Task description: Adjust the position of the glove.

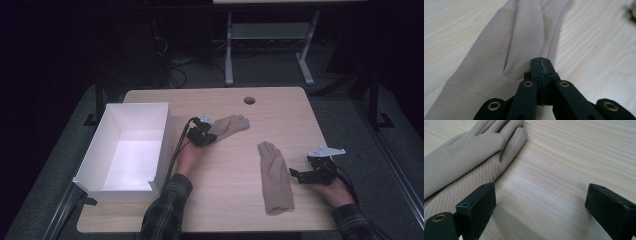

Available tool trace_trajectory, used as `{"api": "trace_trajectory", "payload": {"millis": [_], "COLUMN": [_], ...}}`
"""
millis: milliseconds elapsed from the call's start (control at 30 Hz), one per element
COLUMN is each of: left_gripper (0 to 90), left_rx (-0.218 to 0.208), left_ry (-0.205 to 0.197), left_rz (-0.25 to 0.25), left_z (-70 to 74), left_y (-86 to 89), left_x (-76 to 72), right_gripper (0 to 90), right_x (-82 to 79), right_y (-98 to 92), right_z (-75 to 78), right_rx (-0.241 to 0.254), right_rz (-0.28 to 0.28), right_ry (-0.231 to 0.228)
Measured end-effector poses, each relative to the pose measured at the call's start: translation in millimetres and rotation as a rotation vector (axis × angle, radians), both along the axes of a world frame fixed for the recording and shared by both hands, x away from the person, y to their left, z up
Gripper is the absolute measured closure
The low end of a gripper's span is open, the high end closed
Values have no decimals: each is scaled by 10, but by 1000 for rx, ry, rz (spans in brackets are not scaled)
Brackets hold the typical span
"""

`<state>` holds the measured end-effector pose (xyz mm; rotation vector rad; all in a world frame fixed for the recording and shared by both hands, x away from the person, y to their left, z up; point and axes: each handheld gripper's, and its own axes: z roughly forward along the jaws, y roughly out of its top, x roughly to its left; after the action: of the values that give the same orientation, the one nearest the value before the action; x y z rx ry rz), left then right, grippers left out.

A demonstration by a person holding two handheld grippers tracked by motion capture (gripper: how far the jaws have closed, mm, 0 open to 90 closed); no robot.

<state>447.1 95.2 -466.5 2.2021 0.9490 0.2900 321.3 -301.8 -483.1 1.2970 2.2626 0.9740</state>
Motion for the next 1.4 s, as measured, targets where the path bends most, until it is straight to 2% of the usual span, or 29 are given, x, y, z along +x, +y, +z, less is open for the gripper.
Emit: {"api": "trace_trajectory", "payload": {"millis": [100, 200, 433, 533, 633, 767, 933, 967, 1000, 1033, 1100, 1167, 1233, 1267, 1300, 1400], "left_gripper": [899, 899, 899, 899, 899, 899, 898, 898, 898, 898, 898, 898, 898, 898, 898, 898], "left_rx": [-16, -14, -41, -41, -61, -55, -44, -52, -52, -55, -34, -27, 4, 4, 13, 3], "left_ry": [11, 19, 46, 46, 55, 50, 22, 8, 8, -3, -8, -9, 16, 16, 35, 40], "left_rz": [-19, -41, -98, -111, -133, -157, -149, -127, -127, -97, -61, -48, -31, -31, -29, -31], "left_z": [-3, -1, -2, -2, -12, -2, 66, 125, 125, 175, 192, 183, 111, 111, 46, 33], "left_y": [-23, -43, -182, -223, -307, -382, -333, -263, -263, -184, -103, -68, -12, -12, -6, 16], "left_x": [-59, -109, -282, -327, -422, -501, -501, -481, -481, -455, -419, -403, -376, -376, -375, -385], "right_gripper": [90, 90, 90, 90, 91, 91, 91, 91, 91, 91, 91, 91, 91, 91, 91, 91], "right_x": [0, 0, 0, 0, 0, 0, 0, 0, 0, 1, 1, 0, 0, 0, 0, 0], "right_y": [0, 0, 0, 0, -1, 0, 0, 0, 0, -1, -1, 0, 0, 0, 0, 0], "right_z": [0, 1, 0, 0, 0, 0, 0, 0, 0, 0, 0, 1, 0, 0, 0, 1], "right_rx": [0, 1, 0, 0, 0, 0, 0, 0, 0, -1, -1, 0, 0, 0, 0, 0], "right_rz": [0, 0, 0, 0, 0, 0, 0, 0, 0, -1, -1, -1, -1, -1, 0, 0], "right_ry": [0, 1, 0, 0, 0, 0, 0, 0, 0, -2, -1, 1, 0, 0, 0, 1]}}
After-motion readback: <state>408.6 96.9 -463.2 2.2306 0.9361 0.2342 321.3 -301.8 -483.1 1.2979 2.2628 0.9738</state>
